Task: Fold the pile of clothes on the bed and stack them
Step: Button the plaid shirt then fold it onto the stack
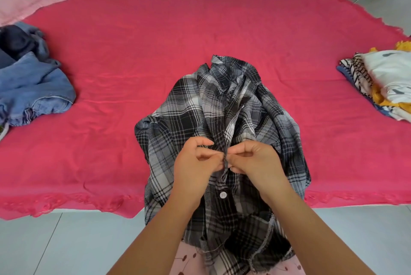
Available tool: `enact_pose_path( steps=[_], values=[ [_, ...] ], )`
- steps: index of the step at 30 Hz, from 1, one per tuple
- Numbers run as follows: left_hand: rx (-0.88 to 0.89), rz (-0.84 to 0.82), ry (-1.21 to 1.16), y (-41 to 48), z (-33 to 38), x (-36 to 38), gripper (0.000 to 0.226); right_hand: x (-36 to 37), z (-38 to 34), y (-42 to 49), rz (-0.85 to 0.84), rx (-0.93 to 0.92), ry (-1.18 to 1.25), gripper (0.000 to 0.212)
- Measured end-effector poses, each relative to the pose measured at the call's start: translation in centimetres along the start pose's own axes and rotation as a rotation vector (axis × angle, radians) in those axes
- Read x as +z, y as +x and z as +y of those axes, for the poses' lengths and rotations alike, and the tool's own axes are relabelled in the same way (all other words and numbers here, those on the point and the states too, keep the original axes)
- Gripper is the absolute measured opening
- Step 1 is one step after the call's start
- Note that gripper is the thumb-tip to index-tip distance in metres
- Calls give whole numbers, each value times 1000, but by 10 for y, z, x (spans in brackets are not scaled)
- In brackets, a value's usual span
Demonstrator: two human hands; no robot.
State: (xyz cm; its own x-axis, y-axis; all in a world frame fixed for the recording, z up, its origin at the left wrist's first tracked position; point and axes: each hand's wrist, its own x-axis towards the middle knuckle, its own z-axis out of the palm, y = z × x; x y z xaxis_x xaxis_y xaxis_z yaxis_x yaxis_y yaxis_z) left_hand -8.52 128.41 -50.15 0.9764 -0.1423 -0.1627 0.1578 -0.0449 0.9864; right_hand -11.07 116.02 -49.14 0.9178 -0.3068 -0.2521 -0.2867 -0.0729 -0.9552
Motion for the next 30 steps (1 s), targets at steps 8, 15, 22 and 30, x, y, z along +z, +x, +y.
enact_pose_path(
  steps=[8,15,22,30],
  values=[
    [218,26,410,0,-4,5,30,3,3,-1,10,48,68,2],
    [325,41,524,-6,-9,8,24,5,9,1,80,80,167,14],
    [110,96,331,-1,-4,11,30,14,18,3,128,40,150,18],
    [186,-19,568,5,3,4,21,14,25,0,127,-42,23,23]
  ],
)
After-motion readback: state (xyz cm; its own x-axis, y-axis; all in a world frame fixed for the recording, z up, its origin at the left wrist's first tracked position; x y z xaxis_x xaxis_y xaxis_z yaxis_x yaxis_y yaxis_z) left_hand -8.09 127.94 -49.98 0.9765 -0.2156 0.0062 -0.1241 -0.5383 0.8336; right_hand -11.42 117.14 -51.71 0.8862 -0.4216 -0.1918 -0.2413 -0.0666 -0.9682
